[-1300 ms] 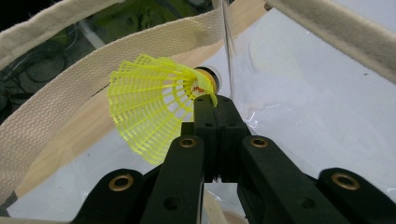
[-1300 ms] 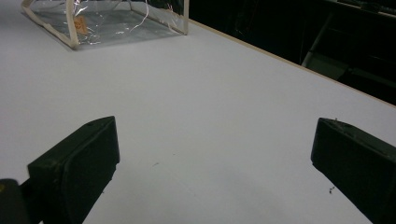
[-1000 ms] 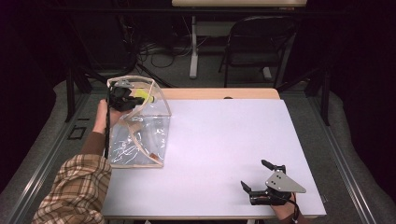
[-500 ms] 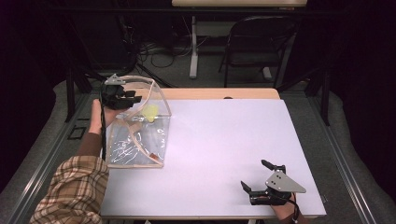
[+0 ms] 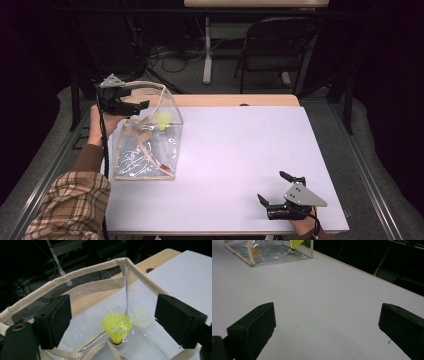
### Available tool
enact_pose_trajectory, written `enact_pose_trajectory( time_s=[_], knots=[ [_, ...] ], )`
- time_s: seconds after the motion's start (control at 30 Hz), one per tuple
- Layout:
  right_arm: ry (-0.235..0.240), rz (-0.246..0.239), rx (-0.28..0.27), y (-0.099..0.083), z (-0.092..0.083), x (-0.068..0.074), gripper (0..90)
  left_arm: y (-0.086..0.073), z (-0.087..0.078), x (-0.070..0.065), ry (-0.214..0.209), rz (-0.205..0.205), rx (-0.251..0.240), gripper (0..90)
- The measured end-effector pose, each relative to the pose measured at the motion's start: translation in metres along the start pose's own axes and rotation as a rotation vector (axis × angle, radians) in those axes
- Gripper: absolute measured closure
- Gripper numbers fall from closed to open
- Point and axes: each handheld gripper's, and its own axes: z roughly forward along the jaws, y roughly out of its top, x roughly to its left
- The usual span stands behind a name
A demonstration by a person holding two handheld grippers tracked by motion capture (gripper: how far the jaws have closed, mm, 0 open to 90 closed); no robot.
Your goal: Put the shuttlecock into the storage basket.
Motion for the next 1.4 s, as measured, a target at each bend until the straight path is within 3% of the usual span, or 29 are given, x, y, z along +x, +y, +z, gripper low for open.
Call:
enact_pose_trajectory(
  time_s=[0.13, 0.4, 0.73, 1.4],
  knots=[
    [0.001, 0.001, -0.001, 0.000, 0.000, 0.000, 0.6, 0.003, -0.006, -0.008, 0.000, 0.008, -0.017, 5.6],
    [0.000, 0.003, 0.000, 0.000, 0.000, 0.000, 0.6, 0.002, -0.020, -0.028, 0.000, 0.038, -0.031, 0.3],
    [0.000, 0.003, 0.000, 0.000, 0.000, 0.001, 0.6, -0.012, -0.033, -0.048, -0.005, 0.061, -0.047, 0.0],
    [0.000, -0.002, -0.004, 0.000, 0.000, 0.001, 0.6, -0.047, -0.055, -0.076, -0.007, 0.065, -0.089, 0.0]
  ],
)
